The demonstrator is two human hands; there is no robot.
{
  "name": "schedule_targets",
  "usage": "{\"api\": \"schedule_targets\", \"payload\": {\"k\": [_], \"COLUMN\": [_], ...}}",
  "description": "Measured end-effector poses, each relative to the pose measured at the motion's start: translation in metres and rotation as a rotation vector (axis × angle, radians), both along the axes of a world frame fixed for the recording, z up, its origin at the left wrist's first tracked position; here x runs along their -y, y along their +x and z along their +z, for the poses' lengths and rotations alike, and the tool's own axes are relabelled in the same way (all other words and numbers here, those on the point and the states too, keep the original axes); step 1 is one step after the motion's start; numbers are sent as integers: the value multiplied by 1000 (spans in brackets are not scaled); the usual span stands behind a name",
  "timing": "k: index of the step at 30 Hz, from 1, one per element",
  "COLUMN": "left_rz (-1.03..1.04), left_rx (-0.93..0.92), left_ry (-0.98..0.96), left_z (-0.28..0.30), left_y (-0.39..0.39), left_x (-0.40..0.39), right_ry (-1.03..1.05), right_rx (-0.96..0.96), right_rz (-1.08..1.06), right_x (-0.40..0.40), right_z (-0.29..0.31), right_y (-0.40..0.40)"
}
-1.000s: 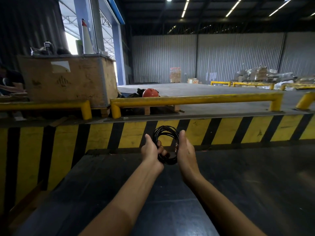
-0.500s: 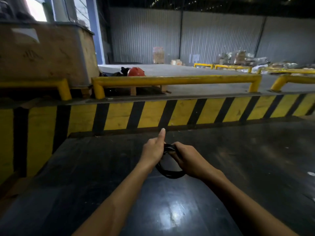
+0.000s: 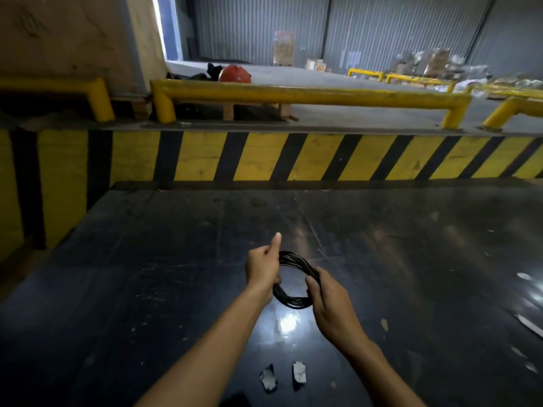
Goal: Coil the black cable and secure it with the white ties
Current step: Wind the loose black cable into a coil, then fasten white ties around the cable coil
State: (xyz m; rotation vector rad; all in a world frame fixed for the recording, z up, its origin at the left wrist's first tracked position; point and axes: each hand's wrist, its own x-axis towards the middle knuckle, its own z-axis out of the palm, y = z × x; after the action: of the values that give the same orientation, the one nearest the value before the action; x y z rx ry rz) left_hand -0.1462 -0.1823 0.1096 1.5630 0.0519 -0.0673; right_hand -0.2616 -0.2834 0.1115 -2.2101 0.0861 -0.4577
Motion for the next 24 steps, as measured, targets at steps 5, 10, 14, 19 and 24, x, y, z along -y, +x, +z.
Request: {"api": "schedule_targets", "payload": {"k": [5, 10, 14, 19, 24], "left_rz": [-98, -296, -281, -173, 53], "left_rx": [-92, 2, -98, -123, -88], "left_ry": [197, 609, 665, 678, 736], "left_z": [-16, -21, -32, -47, -51], "left_y": [-19, -41, -56, -74, -80], "left_x": [-4, -27, -50, -83, -117], "right_ry": [-162, -229, -215, -131, -218], "right_rx": [-54, -139, -145, -249, -343], "right_rz": [33, 286, 480, 742, 691], "right_x": [19, 10, -7, -24, -13], "right_z": [-27, -48, -56, -65, -86], "right_y": [7, 14, 16, 17, 31]}}
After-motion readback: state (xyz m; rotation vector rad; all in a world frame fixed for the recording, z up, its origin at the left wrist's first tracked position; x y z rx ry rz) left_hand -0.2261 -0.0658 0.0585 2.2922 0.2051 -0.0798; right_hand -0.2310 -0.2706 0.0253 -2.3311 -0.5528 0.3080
